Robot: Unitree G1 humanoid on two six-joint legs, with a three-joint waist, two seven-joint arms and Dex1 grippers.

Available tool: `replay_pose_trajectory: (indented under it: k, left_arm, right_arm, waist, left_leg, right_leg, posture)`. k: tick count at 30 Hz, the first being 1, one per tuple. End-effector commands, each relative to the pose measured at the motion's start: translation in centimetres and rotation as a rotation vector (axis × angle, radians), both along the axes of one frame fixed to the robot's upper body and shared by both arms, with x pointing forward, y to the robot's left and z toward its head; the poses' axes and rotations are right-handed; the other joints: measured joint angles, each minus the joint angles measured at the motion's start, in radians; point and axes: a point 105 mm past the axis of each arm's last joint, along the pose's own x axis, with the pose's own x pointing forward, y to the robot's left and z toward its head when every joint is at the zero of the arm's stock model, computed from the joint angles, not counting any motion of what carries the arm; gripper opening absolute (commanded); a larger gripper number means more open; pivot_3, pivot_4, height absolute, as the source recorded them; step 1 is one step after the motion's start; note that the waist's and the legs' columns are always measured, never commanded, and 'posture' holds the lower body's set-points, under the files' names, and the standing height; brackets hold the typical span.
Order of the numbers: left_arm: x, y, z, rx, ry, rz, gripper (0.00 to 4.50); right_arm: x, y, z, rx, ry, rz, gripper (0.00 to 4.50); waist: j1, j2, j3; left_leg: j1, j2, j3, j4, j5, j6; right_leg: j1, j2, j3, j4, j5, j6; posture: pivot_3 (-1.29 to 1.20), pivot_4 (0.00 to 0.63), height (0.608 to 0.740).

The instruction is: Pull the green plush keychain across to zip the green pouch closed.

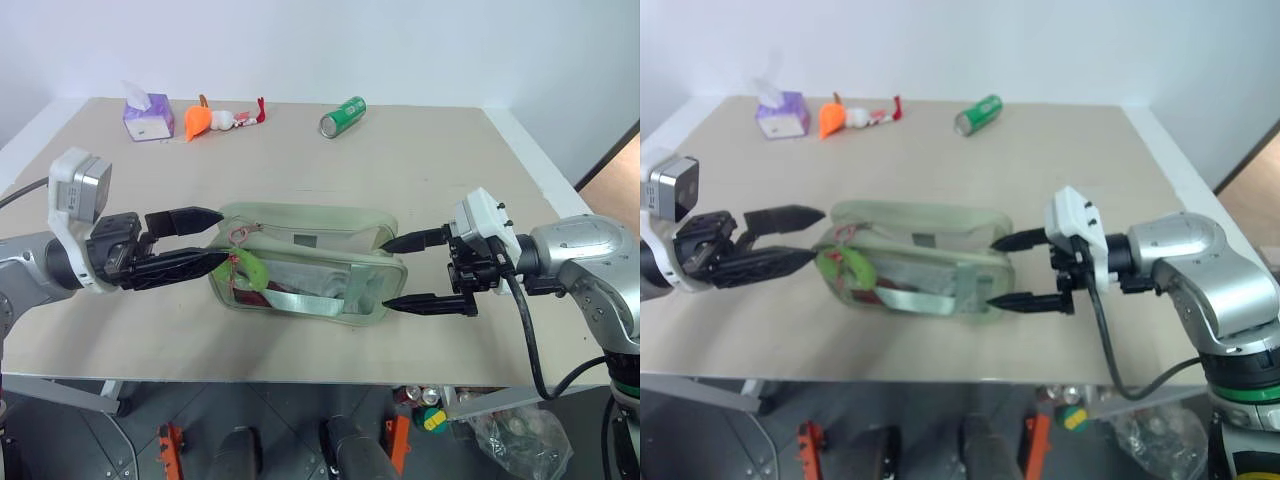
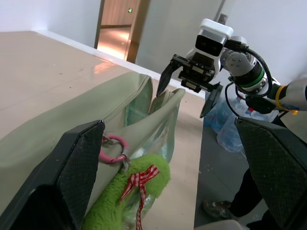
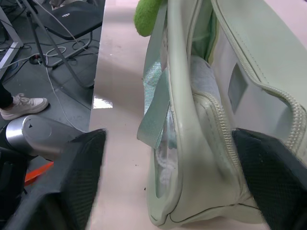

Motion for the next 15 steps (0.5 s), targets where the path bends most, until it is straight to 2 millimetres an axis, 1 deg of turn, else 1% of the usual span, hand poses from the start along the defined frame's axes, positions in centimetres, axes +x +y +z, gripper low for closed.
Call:
replay_pose_trajectory:
  k: [1,3,4,5,6,8,9,12,15]
  left_arm:
    - [-0.5,-0.4,0.9,0.017,-0.048,-0.017,4.5]
    - [-0.4,-0.3,0.8,0.016,-0.049,-0.011,4.5]
    - [-0.4,-0.3,0.8,0.014,-0.049,-0.007,4.5]
    - [-0.4,-0.2,0.8,0.011,-0.05,0.0,4.5]
    - [-0.3,-0.1,0.8,0.009,-0.05,0.007,4.5]
    - [-0.1,0.2,0.7,0.002,-0.047,0.033,4.5]
    - [0.0,0.3,0.7,-0.004,-0.045,0.044,4.5]
    - [0.1,1.0,-0.5,0.019,-0.01,0.098,4.5]
    - [0.0,1.5,-2.2,0.085,0.025,0.132,4.5]
  right_arm:
    - [-0.5,0.3,0.4,0.004,-0.027,0.031,2.65]
    - [-0.4,0.2,0.3,-0.001,-0.029,0.028,1.9]
    - [-0.4,0.2,0.3,-0.003,-0.029,0.031,1.61]
    - [-0.4,0.2,0.3,-0.004,-0.027,0.035,1.17]
    - [-0.5,0.2,0.3,-0.004,-0.025,0.039,0.9]
    - [-0.5,0.2,0.3,-0.006,-0.022,0.046,0.23]
    - [-0.6,0.2,0.3,-0.005,-0.021,0.05,0.03]
    - [-0.7,0.3,0.2,0.0,-0.018,0.062,0.03]
    - [-0.7,0.3,0.2,0.001,-0.017,0.065,0.03]
  waist:
    - [0.0,0.0,0.0]
    - [0.0,0.0,0.0]
    - [0.0,0.0,0.0]
    - [0.0,0.0,0.0]
    - [0.0,0.0,0.0]
    - [0.0,0.0,0.0]
    - [0.0,0.0,0.0]
    - [-0.001,0.0,0.0]
    - [-0.001,0.0,0.0]
  left_leg:
    - [0.0,0.0,0.0,0.0,0.0,0.0]
    - [0.0,0.0,0.0,0.0,0.0,0.0]
    - [0.0,0.0,0.0,0.0,0.0,0.0]
    - [0.0,0.0,0.0,0.0,0.0,0.0]
    - [0.0,0.0,0.0,0.0,0.0,0.0]
    - [0.0,0.0,0.0,0.0,0.0,0.0]
    - [0.0,0.0,0.0,0.0,0.0,0.0]
    - [0.0,0.0,0.0,0.0,0.0,0.0]
    - [0.0,0.0,0.0,-0.001,0.0,0.0]
  right_leg:
    - [0.0,0.0,0.0,0.0,0.0,0.0]
    - [0.0,0.0,0.0,0.0,0.0,0.0]
    - [0.0,0.0,0.0,0.0,0.0,0.0]
    - [0.0,0.0,0.0,0.0,0.0,0.0]
    - [0.0,0.0,0.0,0.0,0.0,0.0]
    - [0.0,0.0,0.0,0.0,0.0,0.0]
    - [0.0,0.0,0.0,0.0,0.0,0.0]
    - [0.0,0.0,0.0,0.0,0.0,0.0]
    - [0.0,0.0,0.0,0.0,0.0,0.0]
  posture:
    - [0.0,0.15,0.74]
    - [0.0,0.15,0.74]
    - [0.0,0.15,0.74]
    - [0.0,0.15,0.74]
    - [0.0,0.15,0.74]
    - [0.0,0.15,0.74]
    - [0.0,0.15,0.74]
    - [0.0,0.15,0.74]
    - [0.0,0.15,0.74]
